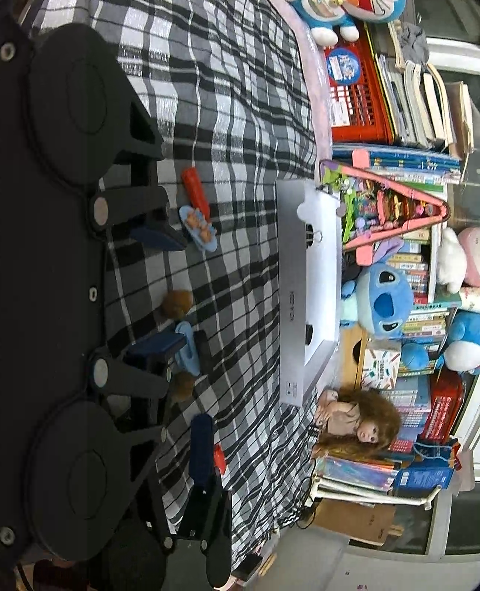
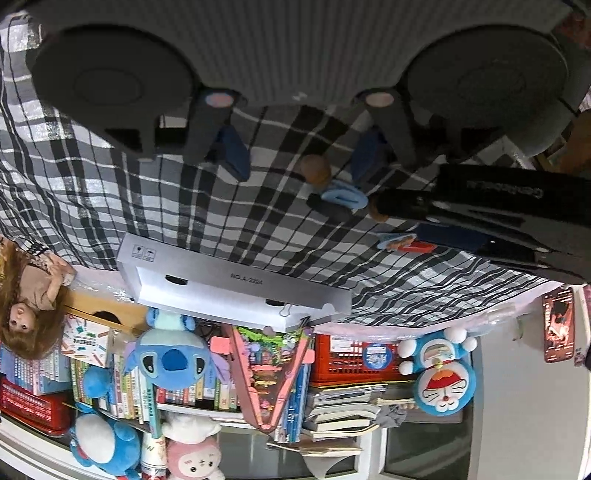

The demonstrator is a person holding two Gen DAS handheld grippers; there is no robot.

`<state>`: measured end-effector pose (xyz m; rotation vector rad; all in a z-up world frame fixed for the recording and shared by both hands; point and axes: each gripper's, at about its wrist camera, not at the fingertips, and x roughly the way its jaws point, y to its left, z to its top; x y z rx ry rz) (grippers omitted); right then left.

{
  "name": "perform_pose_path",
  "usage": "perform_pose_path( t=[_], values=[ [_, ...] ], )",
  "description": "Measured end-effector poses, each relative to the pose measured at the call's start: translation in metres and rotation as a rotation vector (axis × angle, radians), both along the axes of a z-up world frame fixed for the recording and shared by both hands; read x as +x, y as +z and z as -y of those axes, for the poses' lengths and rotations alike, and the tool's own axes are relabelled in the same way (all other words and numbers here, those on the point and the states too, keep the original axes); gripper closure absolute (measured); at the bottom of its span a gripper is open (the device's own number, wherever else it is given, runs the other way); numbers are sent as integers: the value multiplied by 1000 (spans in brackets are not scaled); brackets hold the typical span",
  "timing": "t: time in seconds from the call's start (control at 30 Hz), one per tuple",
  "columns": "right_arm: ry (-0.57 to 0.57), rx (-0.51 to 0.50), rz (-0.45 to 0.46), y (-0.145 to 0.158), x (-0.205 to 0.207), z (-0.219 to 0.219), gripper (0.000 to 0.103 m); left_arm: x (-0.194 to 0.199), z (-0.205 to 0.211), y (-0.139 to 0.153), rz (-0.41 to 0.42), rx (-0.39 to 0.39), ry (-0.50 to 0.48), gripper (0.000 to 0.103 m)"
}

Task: Organize rigid objects
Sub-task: 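Grasp a brown ball with the left tool while the right tool grasps another brown ball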

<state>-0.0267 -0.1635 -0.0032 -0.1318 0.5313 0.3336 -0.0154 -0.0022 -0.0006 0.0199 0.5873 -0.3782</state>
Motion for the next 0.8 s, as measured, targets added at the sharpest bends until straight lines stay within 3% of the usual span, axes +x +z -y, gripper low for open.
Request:
perform_pose_path(
  t=[0.1,0.2,0.27,0.5,0.8],
  values=[
    [21,-4,2,0,-3,-2,47,3,3,-2,-7,0,-5,57],
    [31,-3,3,0,-4,-3,60,8,5,-4,-19,-2,-8,67],
    [38,-3,1,0,-4,-3,65,11,5,-6,-28,-3,-10,75],
    [48,0,-1,-1,-4,-3,81,11,5,-6,-17,-13,-3,85],
    [10,32,-12,2,0,3,81,9,4,-1,6,-13,14,85]
  ],
)
